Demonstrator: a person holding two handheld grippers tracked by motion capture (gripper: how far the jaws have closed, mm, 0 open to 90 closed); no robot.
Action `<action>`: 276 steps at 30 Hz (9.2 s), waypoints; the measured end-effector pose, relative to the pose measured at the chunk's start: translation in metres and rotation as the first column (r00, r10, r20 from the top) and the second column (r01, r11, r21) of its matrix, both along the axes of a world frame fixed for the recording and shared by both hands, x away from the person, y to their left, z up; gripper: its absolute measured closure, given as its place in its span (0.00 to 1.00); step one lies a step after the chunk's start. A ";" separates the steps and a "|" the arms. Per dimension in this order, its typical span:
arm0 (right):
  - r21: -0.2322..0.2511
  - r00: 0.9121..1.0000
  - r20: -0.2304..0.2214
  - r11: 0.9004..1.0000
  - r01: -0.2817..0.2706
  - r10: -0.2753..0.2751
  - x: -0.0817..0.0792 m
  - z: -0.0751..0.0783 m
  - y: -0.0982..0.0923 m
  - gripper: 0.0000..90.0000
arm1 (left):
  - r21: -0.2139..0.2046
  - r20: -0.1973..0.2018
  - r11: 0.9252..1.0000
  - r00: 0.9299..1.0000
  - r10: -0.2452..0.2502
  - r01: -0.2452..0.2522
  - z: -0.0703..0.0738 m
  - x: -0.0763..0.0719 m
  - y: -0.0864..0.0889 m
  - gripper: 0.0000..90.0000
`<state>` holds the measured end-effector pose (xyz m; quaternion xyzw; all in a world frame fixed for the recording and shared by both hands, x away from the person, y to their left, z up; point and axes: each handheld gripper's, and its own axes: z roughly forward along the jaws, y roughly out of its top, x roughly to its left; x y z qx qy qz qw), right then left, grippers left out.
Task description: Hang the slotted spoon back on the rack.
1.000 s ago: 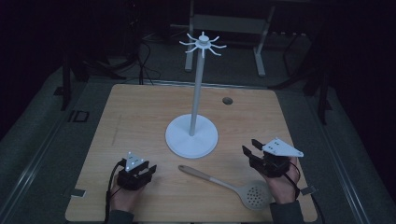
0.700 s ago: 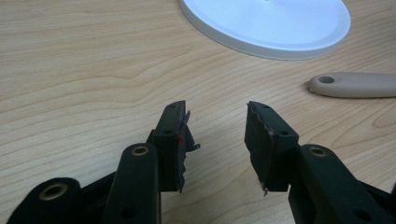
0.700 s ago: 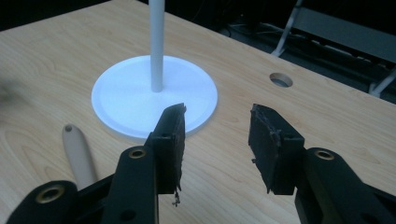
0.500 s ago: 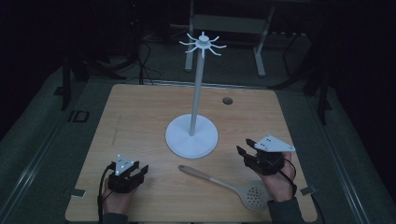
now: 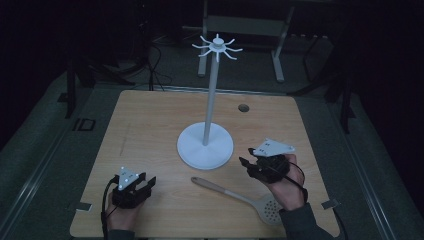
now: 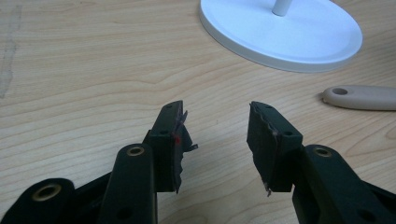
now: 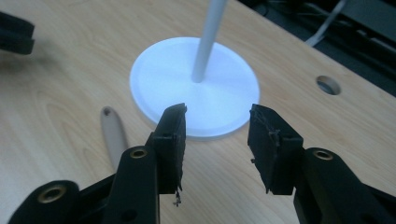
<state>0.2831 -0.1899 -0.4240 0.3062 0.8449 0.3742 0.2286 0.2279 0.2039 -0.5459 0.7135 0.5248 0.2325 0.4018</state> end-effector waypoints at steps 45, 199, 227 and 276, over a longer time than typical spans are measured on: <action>-0.278 0.920 -0.350 0.918 -0.283 0.177 0.037 -0.061 0.065 0.63 | 0.000 -0.014 1.000 1.000 -0.008 0.008 -0.002 0.003 -0.003 0.63; 0.303 0.976 0.215 0.948 -0.099 0.034 0.037 0.034 0.017 0.83 | 0.000 0.000 1.000 1.000 0.008 -0.008 -0.002 0.003 -0.002 0.62; 0.361 0.974 0.224 0.930 -0.067 -0.017 0.042 0.060 0.014 0.83 | -0.002 0.001 1.000 1.000 0.015 -0.015 -0.001 0.003 -0.001 0.61; 0.405 0.984 0.174 0.914 -0.034 -0.040 0.072 0.090 0.029 0.83 | -0.005 -0.006 1.000 1.000 0.011 -0.011 -0.003 0.004 0.000 0.59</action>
